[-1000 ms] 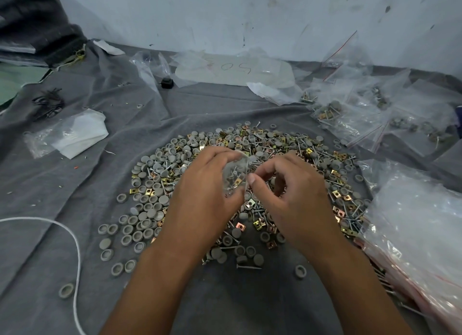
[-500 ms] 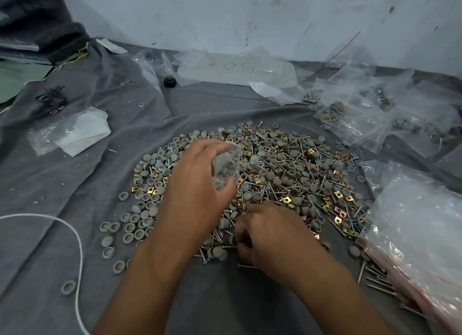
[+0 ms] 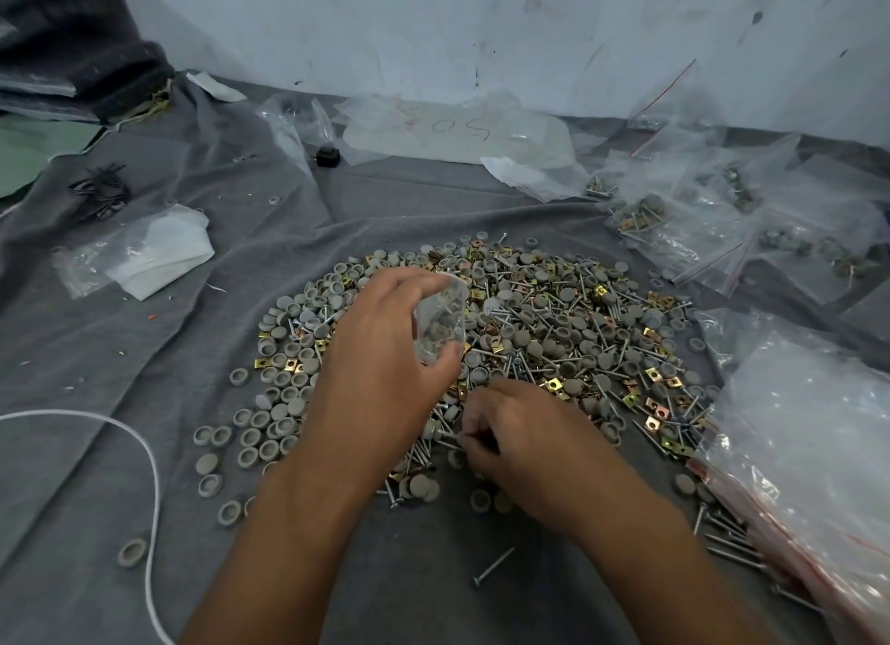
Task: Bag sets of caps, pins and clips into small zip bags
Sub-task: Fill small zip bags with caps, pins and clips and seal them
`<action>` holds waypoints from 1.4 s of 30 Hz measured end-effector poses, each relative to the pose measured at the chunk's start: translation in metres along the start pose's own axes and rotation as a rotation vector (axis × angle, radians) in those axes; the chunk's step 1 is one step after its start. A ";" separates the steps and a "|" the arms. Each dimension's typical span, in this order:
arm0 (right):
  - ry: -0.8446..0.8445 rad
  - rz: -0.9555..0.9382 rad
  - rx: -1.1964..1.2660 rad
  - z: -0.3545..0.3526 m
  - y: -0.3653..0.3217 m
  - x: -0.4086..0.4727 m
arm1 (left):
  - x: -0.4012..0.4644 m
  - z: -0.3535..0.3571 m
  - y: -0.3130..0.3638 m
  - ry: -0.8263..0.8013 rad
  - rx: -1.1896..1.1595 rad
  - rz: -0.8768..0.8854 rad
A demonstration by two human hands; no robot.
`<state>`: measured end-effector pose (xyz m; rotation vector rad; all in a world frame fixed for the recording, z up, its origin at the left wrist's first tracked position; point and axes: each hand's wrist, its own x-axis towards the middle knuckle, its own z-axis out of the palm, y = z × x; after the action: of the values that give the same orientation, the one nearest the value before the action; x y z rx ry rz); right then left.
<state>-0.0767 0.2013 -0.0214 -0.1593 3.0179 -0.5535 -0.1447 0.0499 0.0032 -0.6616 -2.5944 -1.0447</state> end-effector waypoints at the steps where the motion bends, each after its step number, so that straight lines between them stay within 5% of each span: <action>1: 0.006 -0.007 -0.025 0.002 -0.002 0.000 | 0.000 0.000 0.000 0.001 0.000 0.004; 13: 0.043 -0.082 -0.138 0.005 -0.010 0.001 | 0.000 0.000 0.001 0.002 -0.012 0.015; 29: -0.045 0.049 -0.041 -0.002 -0.015 -0.008 | 0.000 0.003 0.001 0.004 -0.001 0.025; 35: 0.296 0.018 0.649 -0.034 0.007 -0.007 | 0.000 0.002 0.001 -0.026 0.021 0.052; 42: 0.578 -0.101 0.357 -0.027 -0.001 0.008 | -0.001 0.007 0.007 -0.041 0.023 0.097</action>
<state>-0.0866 0.2090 0.0038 -0.1521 3.3778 -1.3420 -0.1410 0.0593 0.0025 -0.8029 -2.5760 -0.9800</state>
